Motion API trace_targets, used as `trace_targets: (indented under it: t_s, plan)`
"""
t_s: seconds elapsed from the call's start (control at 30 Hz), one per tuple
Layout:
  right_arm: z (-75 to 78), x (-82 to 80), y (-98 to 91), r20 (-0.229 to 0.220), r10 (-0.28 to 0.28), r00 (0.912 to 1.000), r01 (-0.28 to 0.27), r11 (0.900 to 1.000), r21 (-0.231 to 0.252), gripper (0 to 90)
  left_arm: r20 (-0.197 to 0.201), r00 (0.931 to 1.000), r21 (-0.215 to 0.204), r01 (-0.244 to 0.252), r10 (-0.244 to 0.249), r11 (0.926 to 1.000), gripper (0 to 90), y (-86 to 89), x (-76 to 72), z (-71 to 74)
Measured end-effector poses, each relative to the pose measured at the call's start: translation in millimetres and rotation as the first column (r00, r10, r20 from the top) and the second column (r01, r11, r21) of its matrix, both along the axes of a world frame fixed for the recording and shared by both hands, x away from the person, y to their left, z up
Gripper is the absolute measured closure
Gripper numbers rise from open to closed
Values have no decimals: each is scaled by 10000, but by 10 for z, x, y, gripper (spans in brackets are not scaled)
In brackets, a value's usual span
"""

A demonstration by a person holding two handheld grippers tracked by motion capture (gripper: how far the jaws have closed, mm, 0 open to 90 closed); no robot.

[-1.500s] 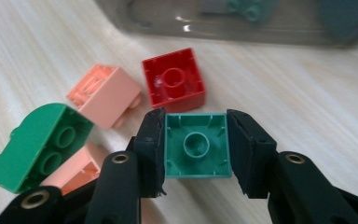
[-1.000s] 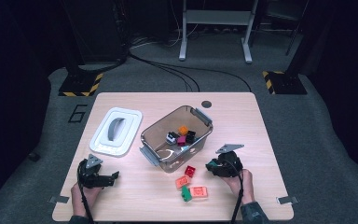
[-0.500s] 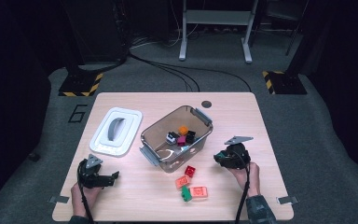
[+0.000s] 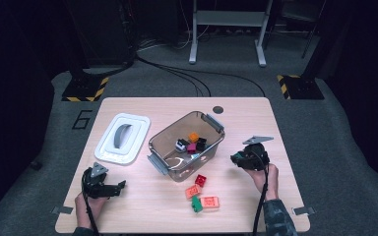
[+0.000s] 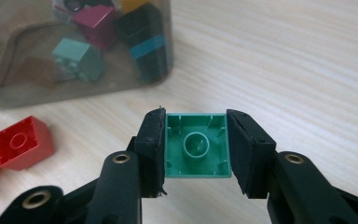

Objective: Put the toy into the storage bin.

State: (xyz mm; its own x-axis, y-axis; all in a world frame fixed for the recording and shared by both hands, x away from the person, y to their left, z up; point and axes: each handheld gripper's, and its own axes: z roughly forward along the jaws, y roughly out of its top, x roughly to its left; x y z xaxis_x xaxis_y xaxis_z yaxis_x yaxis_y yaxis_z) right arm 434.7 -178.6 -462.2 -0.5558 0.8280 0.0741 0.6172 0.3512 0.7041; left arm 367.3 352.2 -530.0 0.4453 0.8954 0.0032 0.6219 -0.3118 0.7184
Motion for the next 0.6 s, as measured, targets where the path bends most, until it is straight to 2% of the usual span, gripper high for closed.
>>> trace_targets:
  t_s: [0.2,0.27,0.3,0.33,0.6]
  plan:
    - [60,88,-12,-82,-246,9997,247,9997,44,590,-16,10000,-19,-7,7,10000,45,-1,-1,0]
    - [65,98,-24,-13,-170,9999,170,9999,13,590,9,10000,-4,9,-9,10000,45,1,2,0]
    - [70,113,-30,96,-139,9999,140,9999,-42,590,145,9999,-55,-59,60,10000,45,-5,4,-11]
    - [80,138,-29,-7,-210,9998,210,9998,2,590,-13,10000,-25,-9,9,10000,45,-1,-1,0]
    - [171,213,1,171,-270,9995,271,9996,-18,590,105,9999,-57,-58,59,10000,45,-5,2,-9]
